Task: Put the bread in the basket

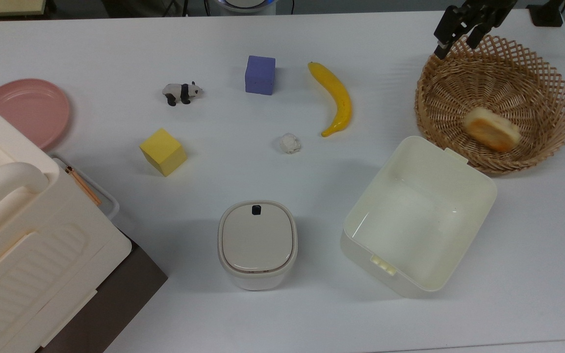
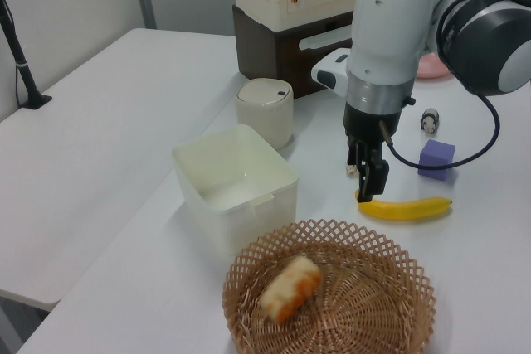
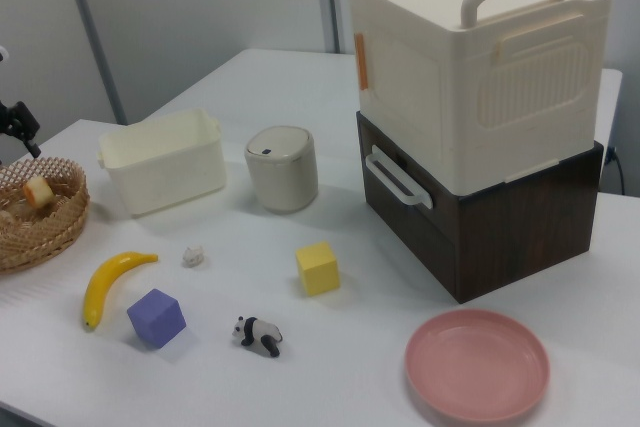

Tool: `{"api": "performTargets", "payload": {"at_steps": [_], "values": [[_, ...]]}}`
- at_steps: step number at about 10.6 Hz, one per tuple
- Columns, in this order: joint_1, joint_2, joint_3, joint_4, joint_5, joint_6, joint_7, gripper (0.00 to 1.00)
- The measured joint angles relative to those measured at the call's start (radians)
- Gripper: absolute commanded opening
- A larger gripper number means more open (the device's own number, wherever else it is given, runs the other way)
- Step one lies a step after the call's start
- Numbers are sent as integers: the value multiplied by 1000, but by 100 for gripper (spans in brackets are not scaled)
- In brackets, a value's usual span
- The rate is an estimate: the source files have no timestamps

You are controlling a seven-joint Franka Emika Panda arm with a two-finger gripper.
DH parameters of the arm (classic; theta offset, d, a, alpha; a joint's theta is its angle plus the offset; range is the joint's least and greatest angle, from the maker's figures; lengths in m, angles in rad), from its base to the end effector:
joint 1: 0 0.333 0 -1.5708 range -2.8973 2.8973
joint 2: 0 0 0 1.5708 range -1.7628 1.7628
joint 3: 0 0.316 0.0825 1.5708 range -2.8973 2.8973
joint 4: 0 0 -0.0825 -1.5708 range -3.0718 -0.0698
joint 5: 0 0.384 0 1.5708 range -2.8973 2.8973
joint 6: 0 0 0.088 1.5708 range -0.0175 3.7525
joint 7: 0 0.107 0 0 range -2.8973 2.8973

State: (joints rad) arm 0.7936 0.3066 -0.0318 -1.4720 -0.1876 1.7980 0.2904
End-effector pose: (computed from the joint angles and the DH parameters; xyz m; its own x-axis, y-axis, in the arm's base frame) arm 0.4845 0.4441 0.5073 0.8658 0.4956 0.0696 0.4778 -0.8599 0.1795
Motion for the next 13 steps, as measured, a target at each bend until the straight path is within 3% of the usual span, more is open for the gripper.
{"api": "performTargets", "payload": {"at_steps": [3,6,9,12,13], "values": [[-37,-15,-18,17,0,-8,15,100],[-221,-108,-28,28,34,-124,-11,100],[-425,-213,-31,27,128,-259,-145,100],[-581,-228,-32,18,157,-296,-196,100],[-639,-227,-32,15,198,-296,-229,100]]}}
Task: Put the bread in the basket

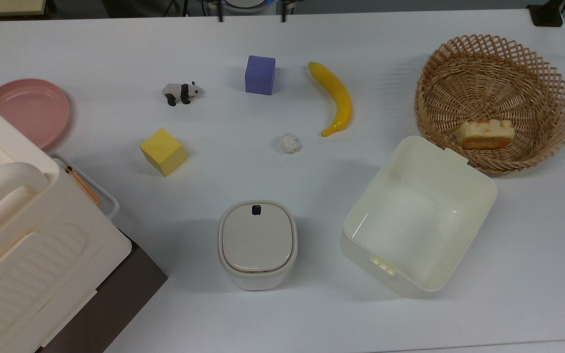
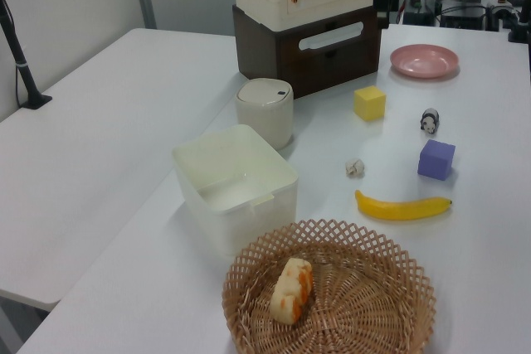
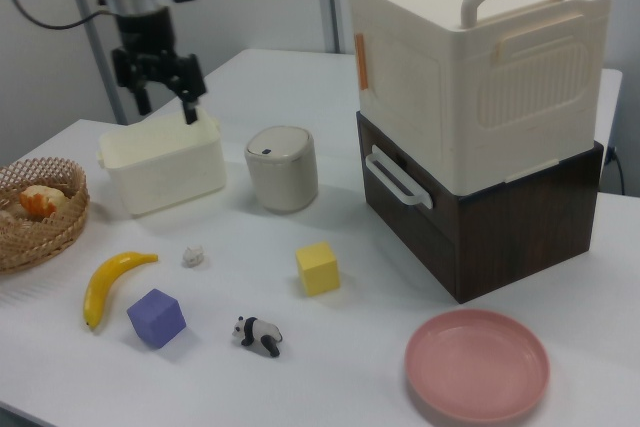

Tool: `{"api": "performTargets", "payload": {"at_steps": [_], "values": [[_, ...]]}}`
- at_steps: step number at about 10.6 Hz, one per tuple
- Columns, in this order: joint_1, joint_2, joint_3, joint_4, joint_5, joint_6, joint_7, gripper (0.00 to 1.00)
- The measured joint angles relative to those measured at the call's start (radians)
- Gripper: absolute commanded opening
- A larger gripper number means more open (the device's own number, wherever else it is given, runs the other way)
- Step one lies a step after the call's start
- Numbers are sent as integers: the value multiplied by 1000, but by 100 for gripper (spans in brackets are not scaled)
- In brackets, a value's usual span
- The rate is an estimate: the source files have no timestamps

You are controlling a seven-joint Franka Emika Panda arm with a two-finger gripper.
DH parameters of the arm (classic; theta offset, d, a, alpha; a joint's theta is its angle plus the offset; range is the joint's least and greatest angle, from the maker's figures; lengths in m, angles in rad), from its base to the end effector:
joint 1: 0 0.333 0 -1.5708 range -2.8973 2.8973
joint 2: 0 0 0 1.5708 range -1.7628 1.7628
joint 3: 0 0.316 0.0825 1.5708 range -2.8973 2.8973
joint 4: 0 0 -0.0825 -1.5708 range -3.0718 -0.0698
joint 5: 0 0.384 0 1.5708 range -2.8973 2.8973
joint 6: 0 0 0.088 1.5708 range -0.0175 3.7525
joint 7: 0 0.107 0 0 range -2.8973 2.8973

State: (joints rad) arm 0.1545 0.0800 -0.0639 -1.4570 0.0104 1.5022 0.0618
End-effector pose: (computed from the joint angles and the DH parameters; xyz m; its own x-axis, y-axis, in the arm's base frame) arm 0.5701 0.0546 0.6269 0.9990 0.0295 -0.0349 0.0294 -0.9996 -0.0031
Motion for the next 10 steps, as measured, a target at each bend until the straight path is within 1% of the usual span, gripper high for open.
{"api": "performTargets", "payload": {"at_steps": [1,2,3,6,10], "values": [[-57,0,0,0,38,0,-43,100],[-99,0,0,0,58,0,-75,100],[-118,1,0,0,61,0,-90,100],[-119,3,10,0,61,0,-91,100],[-118,4,11,0,59,-13,-91,100]]}}
